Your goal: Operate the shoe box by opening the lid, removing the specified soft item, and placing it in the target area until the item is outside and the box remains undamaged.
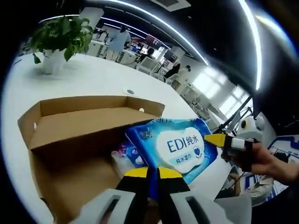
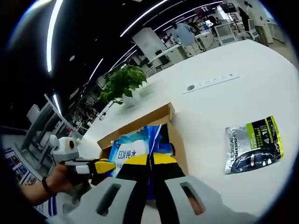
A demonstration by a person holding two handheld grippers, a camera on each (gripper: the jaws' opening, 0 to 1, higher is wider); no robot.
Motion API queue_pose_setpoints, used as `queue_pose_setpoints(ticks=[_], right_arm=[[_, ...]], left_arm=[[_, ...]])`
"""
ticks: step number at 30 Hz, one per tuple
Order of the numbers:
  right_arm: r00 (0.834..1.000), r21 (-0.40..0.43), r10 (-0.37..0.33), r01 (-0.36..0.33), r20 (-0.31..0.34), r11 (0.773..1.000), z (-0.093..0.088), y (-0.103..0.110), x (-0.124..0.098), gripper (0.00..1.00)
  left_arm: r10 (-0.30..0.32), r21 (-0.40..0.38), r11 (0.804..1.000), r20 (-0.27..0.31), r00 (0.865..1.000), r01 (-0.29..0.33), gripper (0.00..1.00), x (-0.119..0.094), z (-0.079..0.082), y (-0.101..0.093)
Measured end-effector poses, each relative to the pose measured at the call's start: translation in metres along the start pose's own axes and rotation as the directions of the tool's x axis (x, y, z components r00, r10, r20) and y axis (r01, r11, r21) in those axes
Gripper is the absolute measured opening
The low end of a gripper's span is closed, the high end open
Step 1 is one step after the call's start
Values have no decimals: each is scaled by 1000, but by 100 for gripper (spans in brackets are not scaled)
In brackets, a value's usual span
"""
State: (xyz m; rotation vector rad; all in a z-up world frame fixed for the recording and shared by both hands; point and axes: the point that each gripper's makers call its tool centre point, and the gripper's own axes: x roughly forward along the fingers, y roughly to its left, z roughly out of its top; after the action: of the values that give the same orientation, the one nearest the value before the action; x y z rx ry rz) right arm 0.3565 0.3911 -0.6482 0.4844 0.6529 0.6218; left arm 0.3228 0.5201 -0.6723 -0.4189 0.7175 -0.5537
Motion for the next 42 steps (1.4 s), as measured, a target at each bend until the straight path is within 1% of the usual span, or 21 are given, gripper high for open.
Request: queue_pose_setpoints(ticks=[5, 11, 17, 20, 22, 24, 27, 33, 35, 36, 40, 42], right_arm=[[1000, 4, 5, -5, 8, 1000, -3, 3, -6, 0], [1000, 20, 1, -1, 18, 1000, -3, -2, -17, 0], [999, 39, -11, 10, 39, 999, -1, -11, -31, 0], [999, 46, -19, 17, 45, 999, 0, -18, -39, 0], [998, 70, -28, 24, 64, 997, 2, -24, -48, 0], [997, 76, -34, 29, 73, 997, 3, -28, -53, 0], [996, 86, -47, 40, 82, 995, 4, -37, -62, 0], [990, 123, -81, 67, 117, 990, 6, -57, -87, 0], [988, 131, -91, 75, 126, 989, 5, -62, -94, 0], [985, 150, -106, 86, 137, 985, 4, -69, -102, 0], [979, 185, -133, 104, 154, 977, -1, -84, -118, 0], [977, 210, -138, 103, 163, 972, -3, -91, -125, 0]], left_arm=[[5, 11, 1000, -4, 1000, -5, 4, -4, -2, -5], [-5, 14, 1000, -8, 1000, 5, 4, -2, -2, -15], [-21, 22, 1000, -15, 1000, 22, 4, 4, -1, -29], [-30, 37, 999, -26, 999, 31, 4, 10, -1, -37], [-42, 41, 998, -29, 999, 43, 4, 13, 0, -45], [-54, 45, 997, -30, 998, 55, 4, 17, 1, -53], [-65, 62, 996, -46, 997, 68, 4, 25, 0, -63], [-98, 91, 990, -81, 992, 105, 4, 41, -2, -88], [-106, 97, 989, -88, 990, 115, 4, 46, -3, -95], [-111, 101, 988, -94, 989, 121, 4, 49, -4, -101], [-131, 126, 981, -124, 984, 146, 4, 60, -10, -121], [-135, 131, 980, -135, 982, 153, 3, 65, -13, -127]])
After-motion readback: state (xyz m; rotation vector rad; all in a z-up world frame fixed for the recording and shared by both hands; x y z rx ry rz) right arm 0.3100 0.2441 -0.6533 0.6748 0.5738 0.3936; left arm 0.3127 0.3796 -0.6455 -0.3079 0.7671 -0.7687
